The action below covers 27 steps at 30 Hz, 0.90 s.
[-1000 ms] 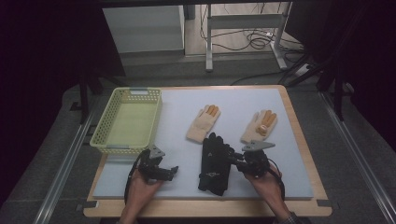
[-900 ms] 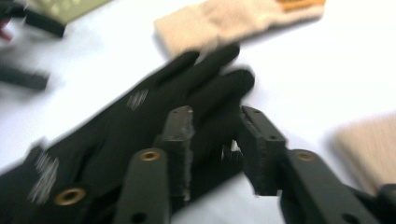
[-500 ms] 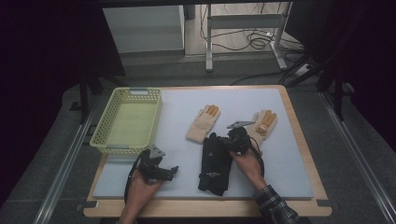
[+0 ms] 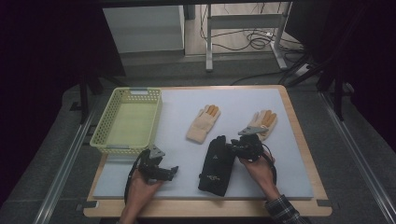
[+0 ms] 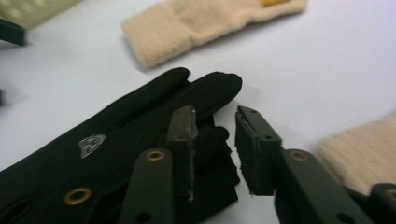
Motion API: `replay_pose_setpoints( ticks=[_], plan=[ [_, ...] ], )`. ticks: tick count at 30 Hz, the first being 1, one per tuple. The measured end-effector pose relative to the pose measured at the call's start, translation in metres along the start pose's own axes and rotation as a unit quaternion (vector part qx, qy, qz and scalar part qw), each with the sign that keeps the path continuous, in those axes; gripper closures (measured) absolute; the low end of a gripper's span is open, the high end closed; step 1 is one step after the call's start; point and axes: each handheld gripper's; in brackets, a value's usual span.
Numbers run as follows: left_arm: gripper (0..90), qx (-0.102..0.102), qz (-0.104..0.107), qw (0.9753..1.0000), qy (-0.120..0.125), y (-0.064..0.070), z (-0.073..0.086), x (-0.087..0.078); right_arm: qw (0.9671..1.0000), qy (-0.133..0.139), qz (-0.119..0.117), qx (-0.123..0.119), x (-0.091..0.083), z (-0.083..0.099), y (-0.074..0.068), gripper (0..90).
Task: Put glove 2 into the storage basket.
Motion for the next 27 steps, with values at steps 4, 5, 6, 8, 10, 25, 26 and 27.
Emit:
replay_pose_setpoints(
  ticks=[4, 5, 6, 8, 10, 25, 26, 27],
  plan=[
    [4.6, 0.000, 0.001, 1.0000, -0.001, 0.000, 0.000, 0.000, 0.9995, 0.000, -0.001, -0.031, -0.022, 0.010, -0.001, 65.6],
    [4.7, 0.000, 0.001, 1.0000, -0.001, 0.000, 0.000, 0.000, 0.9992, -0.008, -0.004, -0.040, -0.030, 0.018, -0.001, 68.4],
    [4.7, 0.000, 0.001, 1.0000, -0.002, 0.000, 0.000, 0.000, 0.9992, -0.008, -0.004, -0.040, -0.030, 0.018, -0.001, 68.4],
    [5.4, -0.001, 0.001, 1.0000, -0.003, 0.001, 0.000, -0.001, 0.9983, -0.024, -0.016, -0.051, -0.036, 0.032, -0.002, 75.0],
    [5.9, 0.006, 0.006, 0.9999, -0.006, -0.001, 0.002, -0.004, 0.9980, -0.028, -0.020, -0.053, -0.038, 0.036, -0.003, 76.9],
    [6.0, 0.024, 0.022, 0.9995, 0.003, -0.005, 0.010, -0.009, 0.9923, -0.063, -0.080, -0.070, -0.021, 0.071, -0.028, 84.9],
    [6.0, 0.024, 0.022, 0.9995, 0.003, -0.005, 0.010, -0.009, 0.9923, -0.063, -0.080, -0.070, -0.021, 0.071, -0.028, 84.9],
    [5.9, 0.023, 0.022, 0.9995, 0.003, -0.005, 0.010, -0.009, 0.9920, -0.061, -0.085, -0.070, -0.018, 0.071, -0.031, 84.9]
  ],
)
Point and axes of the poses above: each handheld gripper's, and its own axes: x roughly forward along the jaws, z roughly out of its underside, y roughly to its right, and after that the axes turned 15 degrees about x, right-handed
